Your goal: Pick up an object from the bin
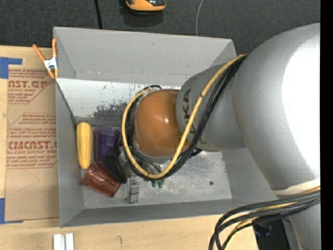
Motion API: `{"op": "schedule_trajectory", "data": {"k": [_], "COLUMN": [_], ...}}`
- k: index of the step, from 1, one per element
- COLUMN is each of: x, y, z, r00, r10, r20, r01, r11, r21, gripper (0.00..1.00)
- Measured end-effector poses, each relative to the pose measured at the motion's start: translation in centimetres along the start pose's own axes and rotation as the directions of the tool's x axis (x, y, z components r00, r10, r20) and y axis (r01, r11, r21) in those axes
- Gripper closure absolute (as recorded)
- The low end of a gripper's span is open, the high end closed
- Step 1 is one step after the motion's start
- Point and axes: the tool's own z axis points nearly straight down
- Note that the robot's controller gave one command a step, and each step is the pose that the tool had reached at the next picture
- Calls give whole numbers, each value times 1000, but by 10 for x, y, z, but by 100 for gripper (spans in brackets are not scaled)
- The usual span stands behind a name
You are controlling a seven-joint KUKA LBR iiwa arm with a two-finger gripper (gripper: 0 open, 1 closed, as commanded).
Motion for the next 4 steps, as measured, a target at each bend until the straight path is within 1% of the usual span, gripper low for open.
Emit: {"op": "schedule_trajectory", "data": {"k": [1,2,3,4], "x": [2,2,2,-34], "y": [-7,-7,-19,-16], "z": [29,29,23,-111], "r00": [996,996,997,999], "r10": [89,90,74,41], "r20": [0,0,-3,-2], "r01": [-89,-90,-74,-41], "r11": [996,996,997,999], "r21": [-2,-2,0,0], "gripper": [100,100,100,100]}}
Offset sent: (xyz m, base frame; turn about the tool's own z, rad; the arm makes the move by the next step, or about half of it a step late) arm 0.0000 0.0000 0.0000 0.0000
